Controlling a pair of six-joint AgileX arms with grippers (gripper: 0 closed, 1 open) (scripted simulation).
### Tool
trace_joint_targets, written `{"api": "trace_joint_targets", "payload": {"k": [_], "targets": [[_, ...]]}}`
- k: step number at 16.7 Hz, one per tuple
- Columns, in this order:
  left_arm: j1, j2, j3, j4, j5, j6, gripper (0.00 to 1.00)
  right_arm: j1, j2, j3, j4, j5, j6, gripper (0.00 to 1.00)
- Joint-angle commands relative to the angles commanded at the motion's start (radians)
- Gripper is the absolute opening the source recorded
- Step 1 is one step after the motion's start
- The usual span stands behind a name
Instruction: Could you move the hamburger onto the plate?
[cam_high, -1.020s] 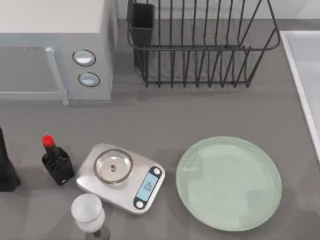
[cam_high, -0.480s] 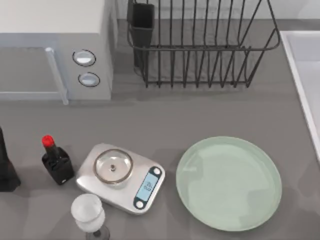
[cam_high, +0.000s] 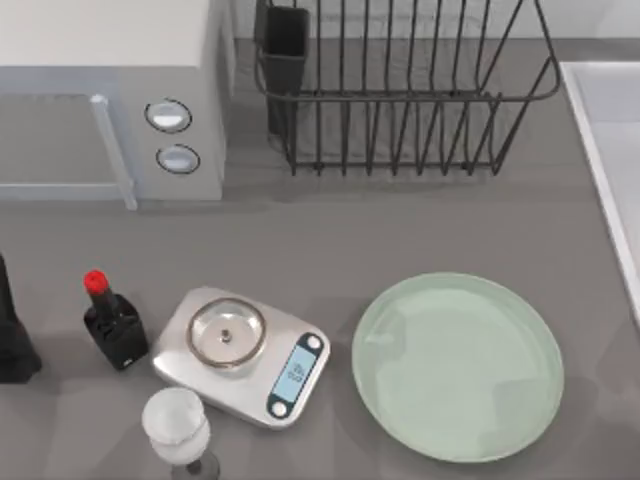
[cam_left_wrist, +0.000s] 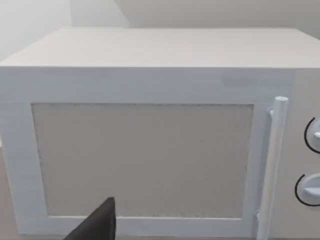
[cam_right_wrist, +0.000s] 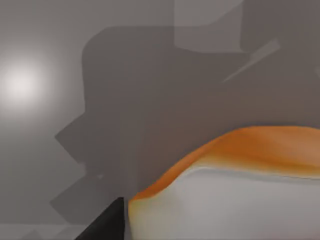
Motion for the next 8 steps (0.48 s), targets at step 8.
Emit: {"api": "trace_joint_targets", "payload": {"k": [8], "targets": [[0.000,0.000,0.000,0.000,0.000,0.000,1.00,-0.003,-0.071,0.050,-0.109,-0.005,0.027,0.00]]}}
